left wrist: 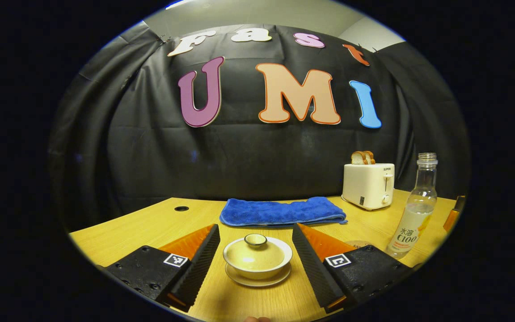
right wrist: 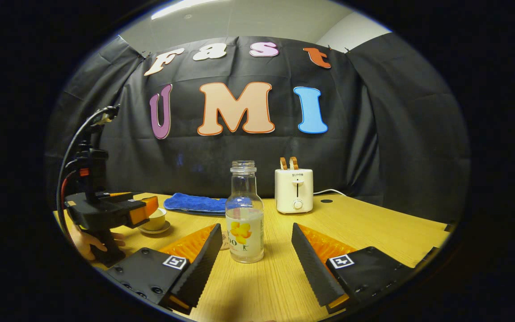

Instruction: Open the teacup lid with one hand, grasp the water bottle and pour water into the teacup with the other hand; after pouring, place the water bottle on the coaster and then close the teacup lid.

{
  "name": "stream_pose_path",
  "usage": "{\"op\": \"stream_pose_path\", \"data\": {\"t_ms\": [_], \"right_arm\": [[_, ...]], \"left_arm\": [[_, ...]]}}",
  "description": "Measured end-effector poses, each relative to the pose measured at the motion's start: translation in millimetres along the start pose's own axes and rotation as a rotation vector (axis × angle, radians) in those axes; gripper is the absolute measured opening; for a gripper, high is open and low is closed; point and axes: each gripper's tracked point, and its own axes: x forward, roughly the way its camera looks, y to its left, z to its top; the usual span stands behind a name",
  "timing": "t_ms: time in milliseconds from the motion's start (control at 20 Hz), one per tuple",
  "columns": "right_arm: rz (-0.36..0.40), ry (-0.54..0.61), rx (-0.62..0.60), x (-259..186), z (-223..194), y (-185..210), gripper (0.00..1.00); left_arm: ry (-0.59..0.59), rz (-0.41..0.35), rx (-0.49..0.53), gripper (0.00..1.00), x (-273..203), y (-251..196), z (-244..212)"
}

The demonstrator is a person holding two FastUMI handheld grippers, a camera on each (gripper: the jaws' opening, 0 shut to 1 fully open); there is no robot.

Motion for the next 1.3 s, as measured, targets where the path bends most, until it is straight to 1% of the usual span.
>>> {"op": "stream_pose_path", "data": {"t_ms": [50, 100, 150, 200, 250, 300, 350, 400, 550, 600, 650, 700, 750, 800, 900, 950, 1000, 1050, 1100, 1150, 1200, 1300], "right_arm": [[0.0, 0.0, 0.0, 1, 0, -1, 0.96], [-0.001, 0.0, 0.0, 1, 0, -1, 0.98], [-0.001, 0.0, 0.0, 2, 0, -1, 0.96], [-0.003, 0.0, 0.0, 2, -1, -2, 0.98], [-0.004, 0.0, 0.0, 2, 0, -2, 0.96], [-0.005, 0.0, 0.0, 3, 0, -3, 0.98], [-0.006, 0.0, 0.0, 4, 0, -4, 0.96], [-0.007, 0.0, 0.0, 4, -1, -4, 0.98], [-0.008, 0.0, 0.0, 4, -1, -6, 0.99], [-0.009, 0.001, 0.0, 4, 0, -7, 0.96], [-0.008, 0.0, 0.0, 5, 0, -7, 1.0], [-0.009, 0.001, 0.0, 5, 0, -8, 1.0], [-0.011, 0.0, 0.0, 6, 0, -9, 0.99], [-0.012, 0.001, 0.0, 6, 0, -9, 0.97], [-0.012, 0.0, 0.0, 7, 0, -10, 0.98], [-0.012, 0.0, 0.0, 6, -1, -10, 1.0], [-0.012, 0.0, 0.0, 6, 0, -10, 0.99], [-0.012, 0.0, 0.0, 6, -1, -10, 0.99], [-0.012, 0.0, 0.0, 6, 0, -10, 1.0], [-0.012, 0.0, 0.0, 6, -1, -10, 1.0], [-0.012, 0.0, 0.0, 6, 0, -10, 0.97], [-0.012, 0.0, 0.0, 7, 0, -10, 0.97]], "left_arm": [[0.002, 0.002, 0.007, 0.95, 5, -1, 1], [0.005, -0.002, 0.017, 0.95, 10, -3, -1], [0.01, -0.007, 0.027, 0.95, 16, -5, -1], [0.022, -0.007, 0.035, 0.95, 22, -6, -3], [0.039, -0.008, 0.041, 0.94, 26, -5, -4], [0.063, -0.008, 0.046, 0.94, 29, -6, -9], [0.09, -0.009, 0.051, 0.94, 32, -6, -13], [0.112, -0.012, 0.058, 0.94, 34, -8, -17], [0.147, 0.006, 0.077, 0.93, 37, -5, -21], [0.15, 0.012, 0.077, 0.93, 37, -4, -22], [0.154, 0.012, 0.073, 0.93, 38, -4, -22], [0.161, 0.012, 0.072, 0.94, 39, -4, -24], [0.167, 0.009, 0.072, 0.94, 39, -5, -25], [0.173, 0.007, 0.072, 0.89, 39, -5, -26], [0.172, 0.016, 0.071, 0.78, 39, -3, -25], [0.168, 0.021, 0.067, 0.68, 38, -2, -24], [0.162, 0.026, 0.062, 0.65, 38, -1, -22], [0.158, 0.03, 0.057, 0.52, 38, 0, -23], [0.154, 0.035, 0.053, 0.48, 38, 1, -22], [0.152, 0.039, 0.052, 0.43, 37, 2, -22], [0.153, 0.045, 0.05, 0.4, 38, 3, -23], [0.152, 0.048, 0.046, 0.33, 40, 4, -24]]}}
